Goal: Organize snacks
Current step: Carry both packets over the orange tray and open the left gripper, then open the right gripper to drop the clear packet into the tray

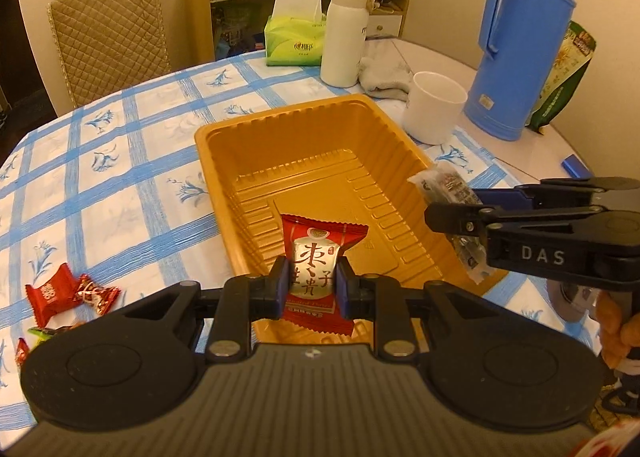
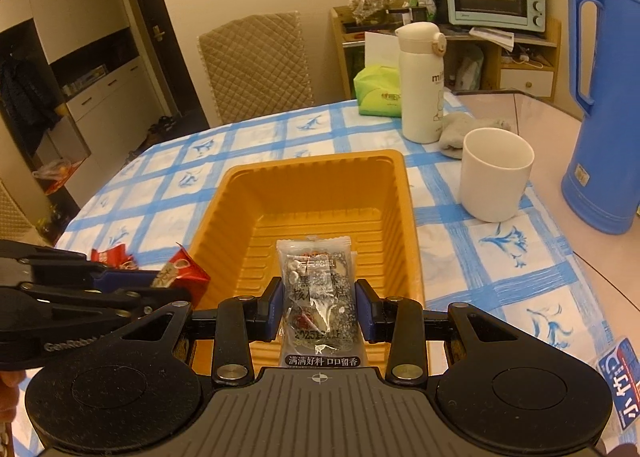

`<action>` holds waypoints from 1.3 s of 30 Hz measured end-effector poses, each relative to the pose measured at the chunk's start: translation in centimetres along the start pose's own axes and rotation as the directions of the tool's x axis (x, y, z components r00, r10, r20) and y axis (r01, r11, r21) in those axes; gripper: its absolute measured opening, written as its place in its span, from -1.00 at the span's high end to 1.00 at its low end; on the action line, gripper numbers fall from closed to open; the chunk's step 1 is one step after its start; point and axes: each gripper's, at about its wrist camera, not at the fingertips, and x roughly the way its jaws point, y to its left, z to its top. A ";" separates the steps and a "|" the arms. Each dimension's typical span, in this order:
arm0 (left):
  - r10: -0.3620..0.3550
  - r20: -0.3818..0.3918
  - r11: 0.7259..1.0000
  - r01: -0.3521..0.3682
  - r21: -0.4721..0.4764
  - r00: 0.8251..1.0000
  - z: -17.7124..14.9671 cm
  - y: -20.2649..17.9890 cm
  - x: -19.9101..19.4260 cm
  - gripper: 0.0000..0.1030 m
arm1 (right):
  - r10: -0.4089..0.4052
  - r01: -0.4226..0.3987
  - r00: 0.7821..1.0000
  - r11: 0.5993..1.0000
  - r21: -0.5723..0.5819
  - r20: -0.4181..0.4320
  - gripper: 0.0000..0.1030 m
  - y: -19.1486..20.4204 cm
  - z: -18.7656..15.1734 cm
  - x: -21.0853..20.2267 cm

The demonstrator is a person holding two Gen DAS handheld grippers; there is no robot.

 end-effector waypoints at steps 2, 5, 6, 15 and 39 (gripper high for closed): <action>0.008 -0.009 1.000 -0.008 0.003 1.000 0.2 -0.3 0.9 0.56 | -0.001 0.001 1.000 1.000 0.005 -0.001 0.27 -0.3 0.1 0.2; 0.010 -0.031 1.000 -0.010 -0.001 0.999 0.3 -0.5 2.1 0.56 | -0.005 0.005 1.000 1.000 0.012 -0.003 0.27 -0.8 0.3 0.6; 0.009 -0.036 1.000 -0.009 -0.003 0.999 0.4 -0.6 2.5 0.56 | -0.007 0.007 1.000 1.000 0.015 -0.004 0.27 -0.9 0.3 0.8; 0.014 -0.072 1.000 -0.014 -0.008 0.997 0.5 -0.9 5.5 0.56 | -0.022 0.022 1.000 0.999 0.043 -0.011 0.27 -2.0 0.5 1.6; 0.009 -0.050 0.995 -0.014 -0.096 0.999 0.3 1.1 3.2 0.45 | -0.002 0.003 0.999 1.000 0.021 -0.039 0.26 -1.5 0.6 3.6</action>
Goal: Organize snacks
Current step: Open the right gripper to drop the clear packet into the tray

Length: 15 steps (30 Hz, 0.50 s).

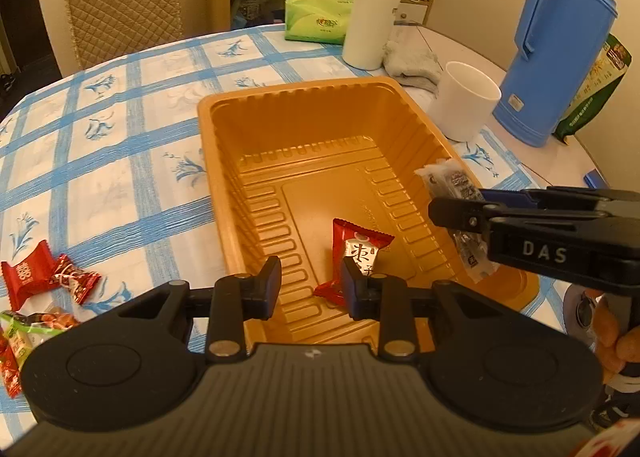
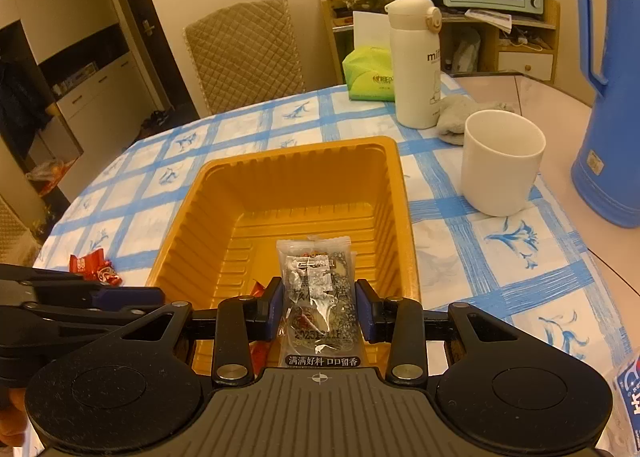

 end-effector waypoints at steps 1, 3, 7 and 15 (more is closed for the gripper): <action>0.002 0.002 1.000 -0.002 -0.003 1.000 0.0 0.1 -0.1 0.45 | 0.000 0.000 1.000 1.000 -0.004 -0.003 0.26 0.0 0.0 0.2; 0.007 0.007 1.000 -0.006 -0.011 1.000 -0.1 0.3 -0.5 0.45 | 0.000 0.000 1.000 1.000 -0.010 -0.011 0.26 0.1 -0.1 0.5; 0.013 0.014 1.000 -0.012 -0.022 1.000 -0.4 0.5 -1.2 0.44 | -0.002 0.002 1.000 1.000 -0.021 -0.019 0.26 0.2 -0.3 1.0; 0.024 0.036 0.999 -0.023 -0.041 0.999 -1.1 0.9 -3.3 0.29 | 0.004 -0.004 1.000 1.000 -0.020 0.012 0.05 0.3 -0.2 0.4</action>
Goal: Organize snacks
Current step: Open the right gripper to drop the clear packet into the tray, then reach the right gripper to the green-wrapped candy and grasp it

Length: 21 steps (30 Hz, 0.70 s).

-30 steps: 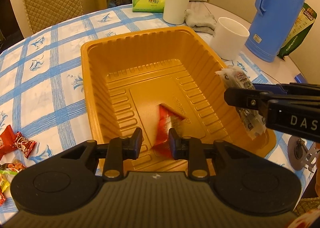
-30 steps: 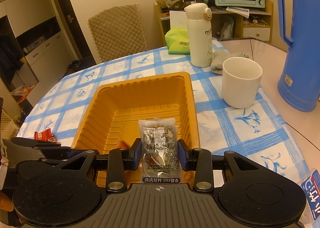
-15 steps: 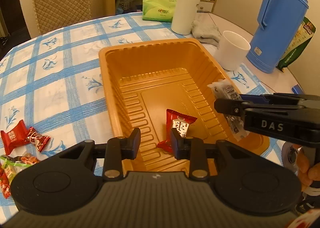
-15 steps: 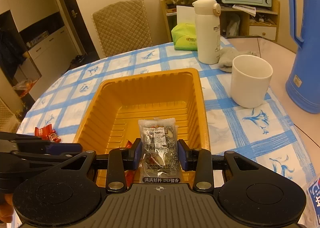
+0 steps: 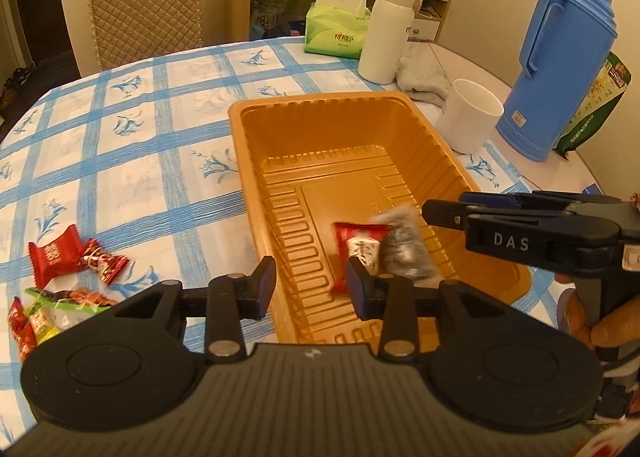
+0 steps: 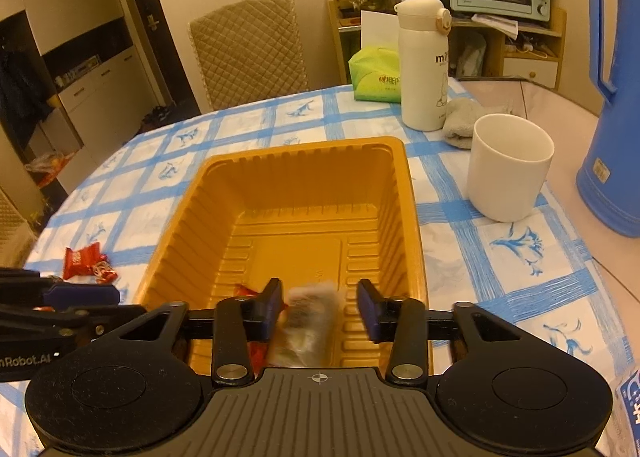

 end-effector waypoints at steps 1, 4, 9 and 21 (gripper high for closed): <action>0.001 0.004 1.000 -0.001 0.000 1.000 -0.2 0.1 -0.4 0.28 | 0.003 -0.003 1.000 1.000 0.004 0.011 -0.12 0.0 0.0 -0.4; 0.002 0.017 1.000 -0.002 0.000 1.000 -0.7 0.5 -1.9 0.16 | 0.019 -0.019 0.999 1.000 0.003 0.034 -0.31 0.3 -0.4 -1.7; 0.011 0.037 1.000 -0.011 -0.012 0.999 -1.5 1.8 -4.3 0.10 | 0.037 -0.038 0.999 0.999 0.011 0.036 -0.37 1.0 -1.3 -3.8; 0.024 0.059 0.999 -0.022 -0.031 0.998 -4.4 5.9 -9.5 -0.11 | 0.049 -0.051 0.998 0.998 0.036 0.045 -0.46 4.6 -3.7 -8.4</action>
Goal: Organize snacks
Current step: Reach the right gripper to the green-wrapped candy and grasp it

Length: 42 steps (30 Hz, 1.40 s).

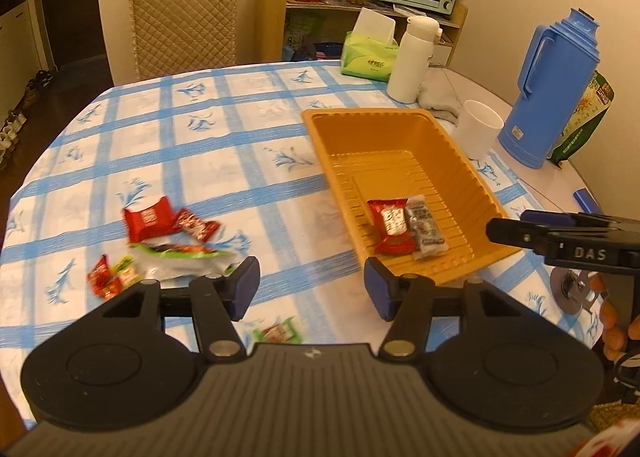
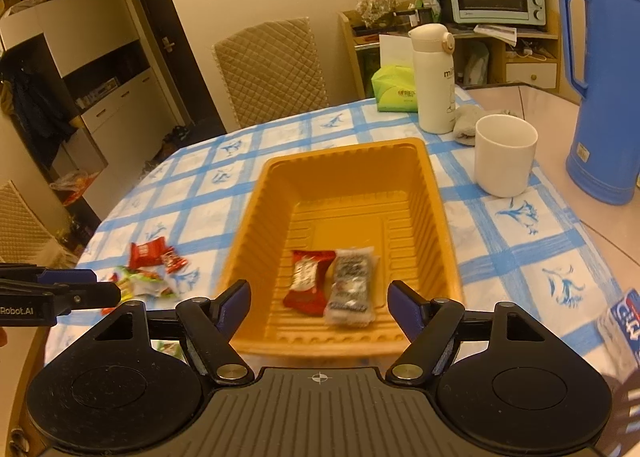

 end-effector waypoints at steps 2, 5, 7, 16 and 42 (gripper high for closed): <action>-0.003 0.000 1.000 0.003 -0.002 1.000 -0.6 0.9 -0.8 -0.13 | 0.001 -0.001 1.000 1.000 0.005 -0.002 -0.47 0.9 -0.5 -0.5; -0.005 -0.006 1.000 0.005 -0.003 1.000 -1.3 2.2 -1.7 -0.14 | -0.004 0.004 1.000 1.000 0.014 -0.006 -0.47 2.5 -1.2 -1.1; -0.006 -0.008 1.000 0.006 -0.002 1.000 -1.9 3.1 -2.3 -0.14 | -0.008 0.009 1.000 1.000 0.021 -0.013 -0.47 3.5 -1.7 -1.4; -0.009 -0.023 1.000 0.009 -0.014 1.000 -4.0 7.4 -4.5 -0.14 | -0.009 0.011 0.999 0.999 0.044 -0.047 -0.47 8.0 -4.2 -1.7; 0.042 -0.064 0.994 -0.048 -0.098 0.997 -7.8 16.1 -6.0 -0.14 | 0.019 -0.022 0.984 1.000 -0.015 -0.176 -0.46 16.7 -8.1 5.1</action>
